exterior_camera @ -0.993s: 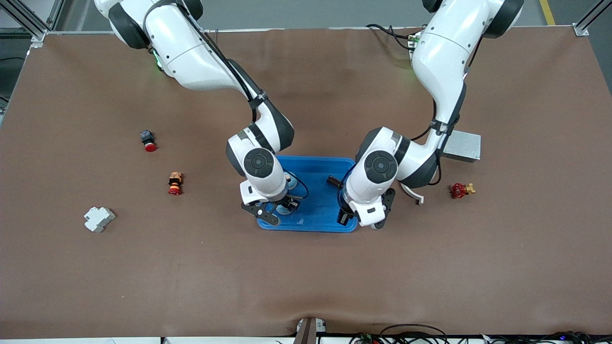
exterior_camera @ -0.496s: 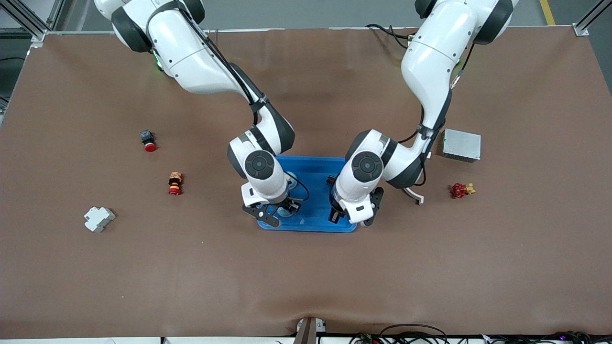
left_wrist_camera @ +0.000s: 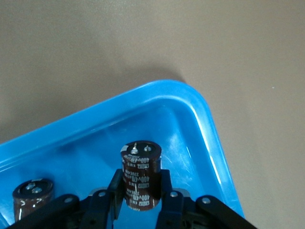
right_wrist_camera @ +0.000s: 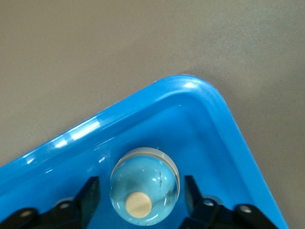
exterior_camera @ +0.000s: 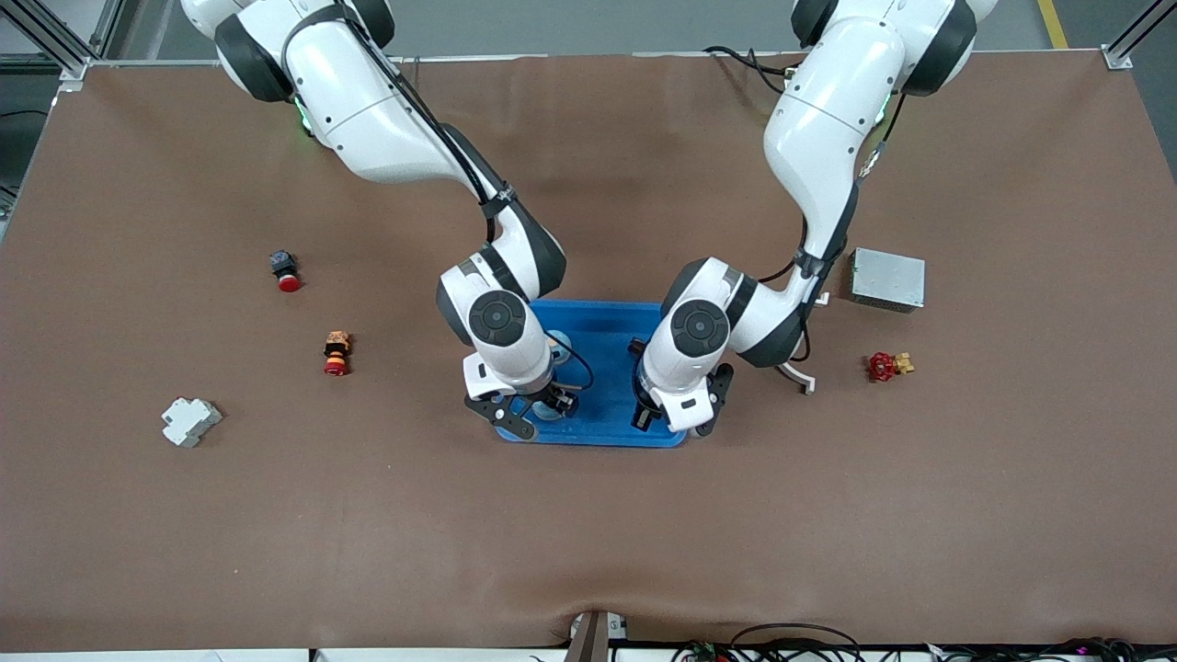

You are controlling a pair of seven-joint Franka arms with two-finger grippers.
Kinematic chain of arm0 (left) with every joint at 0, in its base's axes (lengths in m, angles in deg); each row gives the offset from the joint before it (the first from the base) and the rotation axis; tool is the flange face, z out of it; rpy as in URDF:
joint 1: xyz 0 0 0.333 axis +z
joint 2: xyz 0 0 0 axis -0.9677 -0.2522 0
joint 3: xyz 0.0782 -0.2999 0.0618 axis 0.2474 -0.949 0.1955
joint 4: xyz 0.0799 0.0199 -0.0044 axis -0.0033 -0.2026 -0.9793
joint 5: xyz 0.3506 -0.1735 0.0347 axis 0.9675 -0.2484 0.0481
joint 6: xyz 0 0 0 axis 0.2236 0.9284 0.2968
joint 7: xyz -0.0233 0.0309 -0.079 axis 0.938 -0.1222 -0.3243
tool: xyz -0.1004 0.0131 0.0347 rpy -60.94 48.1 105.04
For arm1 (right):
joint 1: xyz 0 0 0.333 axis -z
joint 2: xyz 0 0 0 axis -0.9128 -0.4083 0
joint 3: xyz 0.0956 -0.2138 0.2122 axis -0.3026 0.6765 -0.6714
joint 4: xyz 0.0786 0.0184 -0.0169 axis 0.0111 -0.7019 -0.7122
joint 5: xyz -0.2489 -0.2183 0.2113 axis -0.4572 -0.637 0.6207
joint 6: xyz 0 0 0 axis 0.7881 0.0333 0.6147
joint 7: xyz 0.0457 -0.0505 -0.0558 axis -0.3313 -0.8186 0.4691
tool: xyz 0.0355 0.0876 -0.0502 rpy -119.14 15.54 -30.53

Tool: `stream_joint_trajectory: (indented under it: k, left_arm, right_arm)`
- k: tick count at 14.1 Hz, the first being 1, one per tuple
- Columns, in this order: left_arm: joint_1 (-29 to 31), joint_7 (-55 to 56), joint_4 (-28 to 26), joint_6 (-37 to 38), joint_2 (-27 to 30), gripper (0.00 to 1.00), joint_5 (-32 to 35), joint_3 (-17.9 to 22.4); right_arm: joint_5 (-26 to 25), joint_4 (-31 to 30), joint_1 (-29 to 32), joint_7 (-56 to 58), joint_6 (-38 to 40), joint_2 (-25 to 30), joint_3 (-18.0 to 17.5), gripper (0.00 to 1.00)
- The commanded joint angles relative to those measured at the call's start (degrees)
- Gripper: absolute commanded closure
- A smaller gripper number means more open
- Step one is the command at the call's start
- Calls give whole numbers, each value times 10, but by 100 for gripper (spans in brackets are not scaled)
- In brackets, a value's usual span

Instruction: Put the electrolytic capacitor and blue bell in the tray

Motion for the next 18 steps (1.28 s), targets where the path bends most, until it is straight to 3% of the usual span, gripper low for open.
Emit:
stream_joint_trajectory:
  k: [1, 4, 6, 7, 8, 9, 12, 18]
  left_arm:
    - [-8, 10, 11, -5, -11, 100, 11, 9]
    - [-8, 10, 11, -5, -10, 97, 14, 8]
    - [-7, 10, 11, -5, -10, 81, 15, 8]
    - [-7, 9, 11, -5, -10, 65, 15, 8]
    - [-7, 9, 11, -5, -10, 26, 15, 9]
    - [-7, 9, 11, -5, -9, 0, 15, 9]
    - [-6, 10, 12, 2, -1, 0, 17, 17]
    - [-3, 5, 13, 102, 53, 0, 20, 35]
  right_arm:
    - [-5, 15, -2, -10, -1, -8, 3, 0]
    - [-8, 19, 2, -5, 6, -4, 4, 0]
    - [-13, 21, 11, 14, 20, 5, 3, 0]
    - [-12, 25, 14, 32, 44, 7, 3, 0]
    - [-12, 39, 23, 57, 75, 13, 4, 0]
    - [-10, 55, 47, 93, 116, 20, 1, 0]
    - [-5, 91, 105, 212, 209, 40, -4, 0]
    - [-8, 85, 201, 412, 245, 88, 2, 0]
